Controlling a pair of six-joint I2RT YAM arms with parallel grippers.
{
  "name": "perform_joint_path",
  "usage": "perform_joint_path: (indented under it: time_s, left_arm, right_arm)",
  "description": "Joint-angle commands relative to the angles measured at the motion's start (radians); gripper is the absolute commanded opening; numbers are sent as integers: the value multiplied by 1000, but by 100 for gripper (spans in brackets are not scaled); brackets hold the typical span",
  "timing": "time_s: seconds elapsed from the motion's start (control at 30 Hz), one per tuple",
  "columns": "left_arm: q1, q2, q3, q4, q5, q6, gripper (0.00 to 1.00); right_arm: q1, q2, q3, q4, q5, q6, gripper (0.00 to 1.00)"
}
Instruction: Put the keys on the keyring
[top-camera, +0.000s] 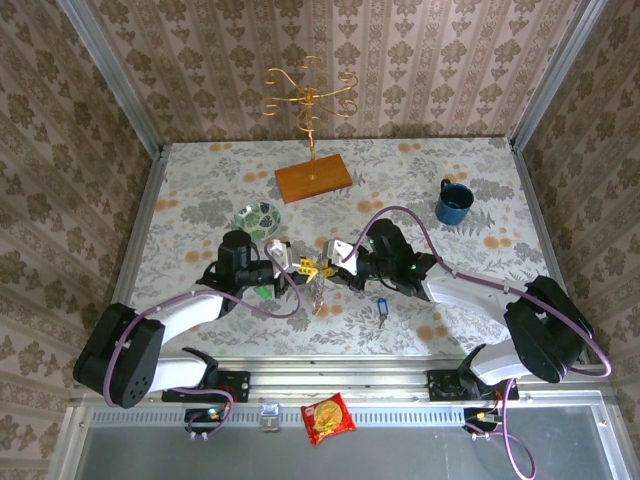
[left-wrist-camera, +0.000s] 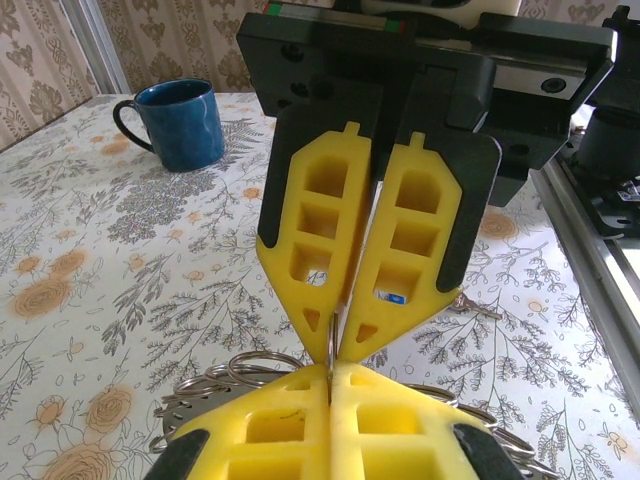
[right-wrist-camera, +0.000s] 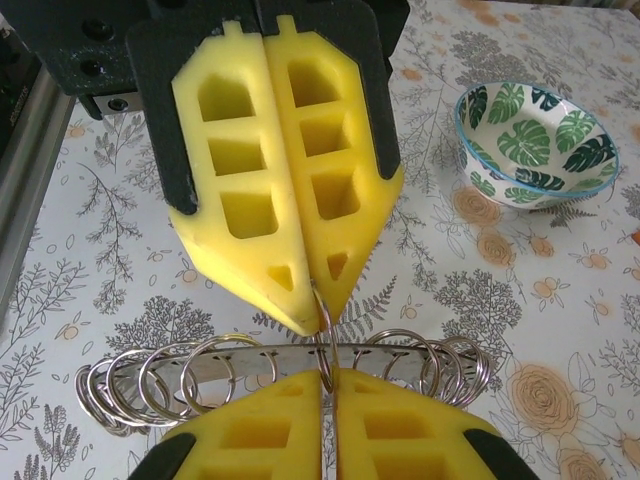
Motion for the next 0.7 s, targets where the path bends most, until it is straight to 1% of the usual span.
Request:
perform_joint_path:
  time_s: [0.0,0.07,0.13,0.3,0.47,0.67]
  left_arm:
    - [-5,-5,8,-8,8,31,0]
    - [-6,-10,11,-24,8,40,0]
    - [-7,-10,12,-27,9,42,0]
    - [-10,-7,15,-27,13,45,0]
    - [-13,-3,18,-26,14,46,0]
    - [-13,2,22,-21,18,47,0]
  right_arm:
    - [-2,-13,29,-24,-13,-17,7]
    - [-3,-13,32,-25,-16,-16,5]
    - [-2,-11,34,-22,-26,-10,5]
    - [0,3,45,-6,-48,9,8]
    - [1,10,53,3,-64,18,4]
    - [1,10,54,4,-75,28,9]
